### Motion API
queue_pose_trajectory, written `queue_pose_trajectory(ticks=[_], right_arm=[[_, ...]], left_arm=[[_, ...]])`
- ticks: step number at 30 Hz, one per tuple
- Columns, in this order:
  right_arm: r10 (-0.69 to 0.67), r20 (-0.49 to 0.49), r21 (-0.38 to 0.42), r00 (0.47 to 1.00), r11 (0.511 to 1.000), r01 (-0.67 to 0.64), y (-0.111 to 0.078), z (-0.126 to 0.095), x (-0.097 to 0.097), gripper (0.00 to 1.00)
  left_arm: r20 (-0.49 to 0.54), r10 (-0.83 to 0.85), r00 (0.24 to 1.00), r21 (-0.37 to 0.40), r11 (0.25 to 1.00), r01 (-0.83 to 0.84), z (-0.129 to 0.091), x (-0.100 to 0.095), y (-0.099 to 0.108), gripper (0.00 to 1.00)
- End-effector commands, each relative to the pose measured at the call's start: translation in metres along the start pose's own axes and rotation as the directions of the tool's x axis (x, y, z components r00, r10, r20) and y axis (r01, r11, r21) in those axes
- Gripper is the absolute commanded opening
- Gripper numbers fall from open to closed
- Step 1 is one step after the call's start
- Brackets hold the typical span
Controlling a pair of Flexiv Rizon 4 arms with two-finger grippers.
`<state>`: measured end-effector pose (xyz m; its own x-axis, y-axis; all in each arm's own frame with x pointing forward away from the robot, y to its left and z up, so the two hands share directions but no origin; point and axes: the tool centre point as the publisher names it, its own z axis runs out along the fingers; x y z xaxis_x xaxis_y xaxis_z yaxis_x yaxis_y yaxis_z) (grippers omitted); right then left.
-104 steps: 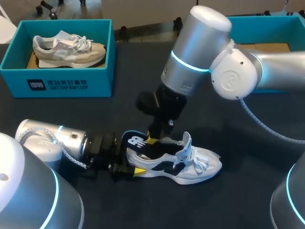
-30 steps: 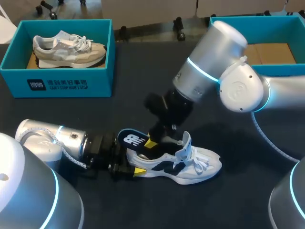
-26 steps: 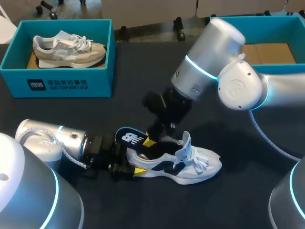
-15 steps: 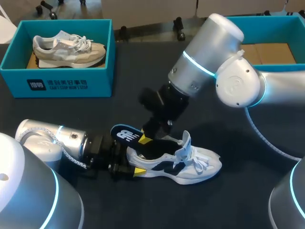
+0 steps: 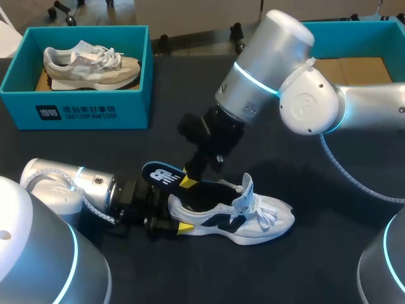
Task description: Take the shoe out of the shoebox, open the shoe tongue, remove and reinsert the insole, then place the shoe into the shoebox
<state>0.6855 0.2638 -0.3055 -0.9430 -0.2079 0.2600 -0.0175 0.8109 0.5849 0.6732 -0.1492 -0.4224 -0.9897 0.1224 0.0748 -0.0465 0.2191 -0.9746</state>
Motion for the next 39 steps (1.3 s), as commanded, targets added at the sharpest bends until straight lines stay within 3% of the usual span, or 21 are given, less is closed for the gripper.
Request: queue_pose_trajectory(ticks=[1,8,20,35,39], right_arm=[[0.001,0.001,0.001,1.0,1.0,-0.001,0.001,0.001,0.0,0.0],[-0.048,0.064,-0.073,0.997,0.996,0.053,0.022,-0.017,0.009,0.0],[-0.147,0.126,-0.184,0.981,0.968,0.169,0.057,-0.072,0.024,0.0],[-0.147,0.126,-0.184,0.981,0.968,0.169,0.057,-0.072,0.024,0.0],[-0.21,0.217,-0.246,0.953,0.933,0.261,0.073,-0.081,0.013,0.0]], left_arm=[[0.0,0.0,1.0,-0.002,1.0,0.0,-0.001,0.0,0.0,0.0],[0.0,0.0,1.0,-0.002,1.0,0.0,-0.001,0.0,0.0,0.0],[0.0,0.0,1.0,-0.002,1.0,0.0,-0.001,0.0,0.0,0.0],[0.0,0.0,1.0,-0.002,1.0,0.0,-0.001,0.0,0.0,0.0],[0.0,0.0,1.0,-0.002,1.0,0.0,-0.001,0.0,0.0,0.0]])
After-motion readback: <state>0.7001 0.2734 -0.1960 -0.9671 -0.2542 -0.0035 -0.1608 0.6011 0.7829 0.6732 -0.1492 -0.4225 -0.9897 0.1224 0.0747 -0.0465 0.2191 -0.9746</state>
